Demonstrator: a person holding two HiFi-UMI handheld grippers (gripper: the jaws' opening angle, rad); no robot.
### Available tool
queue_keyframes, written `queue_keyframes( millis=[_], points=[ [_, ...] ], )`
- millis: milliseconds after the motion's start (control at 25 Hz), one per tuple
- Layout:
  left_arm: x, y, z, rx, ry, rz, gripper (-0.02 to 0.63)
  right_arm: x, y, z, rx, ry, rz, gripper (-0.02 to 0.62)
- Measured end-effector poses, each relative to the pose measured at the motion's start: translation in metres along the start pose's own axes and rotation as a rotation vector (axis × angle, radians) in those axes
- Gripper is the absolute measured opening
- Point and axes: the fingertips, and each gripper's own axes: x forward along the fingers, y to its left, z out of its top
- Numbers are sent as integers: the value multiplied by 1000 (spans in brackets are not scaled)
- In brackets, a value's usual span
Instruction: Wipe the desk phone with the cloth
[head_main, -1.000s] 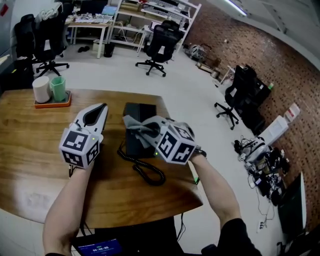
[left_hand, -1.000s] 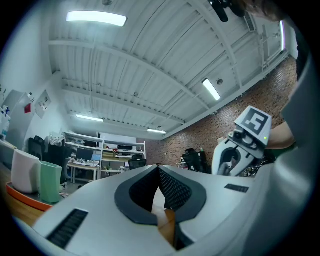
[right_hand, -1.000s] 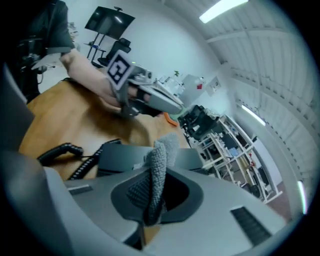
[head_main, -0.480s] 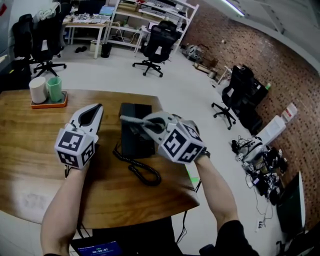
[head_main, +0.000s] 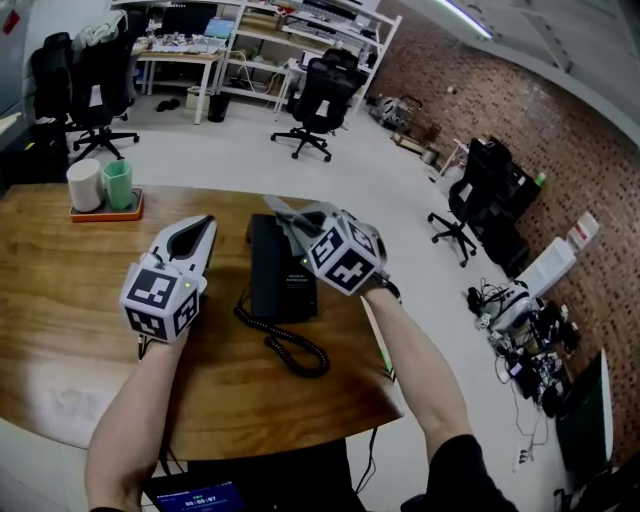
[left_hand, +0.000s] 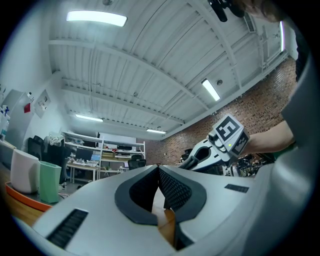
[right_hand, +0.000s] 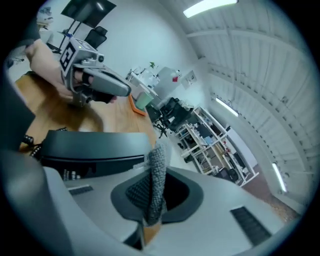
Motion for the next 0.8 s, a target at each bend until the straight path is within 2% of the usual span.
queue_keyframes(
  millis=[240, 480, 560, 640, 720, 800],
  points=[
    [0, 4, 0, 0, 2, 5, -2, -31, 56, 5, -143, -17, 179, 26],
    [0, 3, -1, -2, 3, 4, -2, -72, 128, -3, -303, -4, 321, 26],
    [-1, 3, 0, -1, 3, 5, -2, -88, 152, -8, -378, 8, 410, 26],
    [0, 4, 0, -1, 2, 5, -2, -98, 162, -11, -410, 8, 488, 26],
    [1, 4, -1, -1, 1, 3, -2, -94, 140, -4, -341, -29, 454, 26],
    [1, 5, -1, -1, 2, 3, -2, -78, 91, 9, -180, -89, 310, 26]
  ],
)
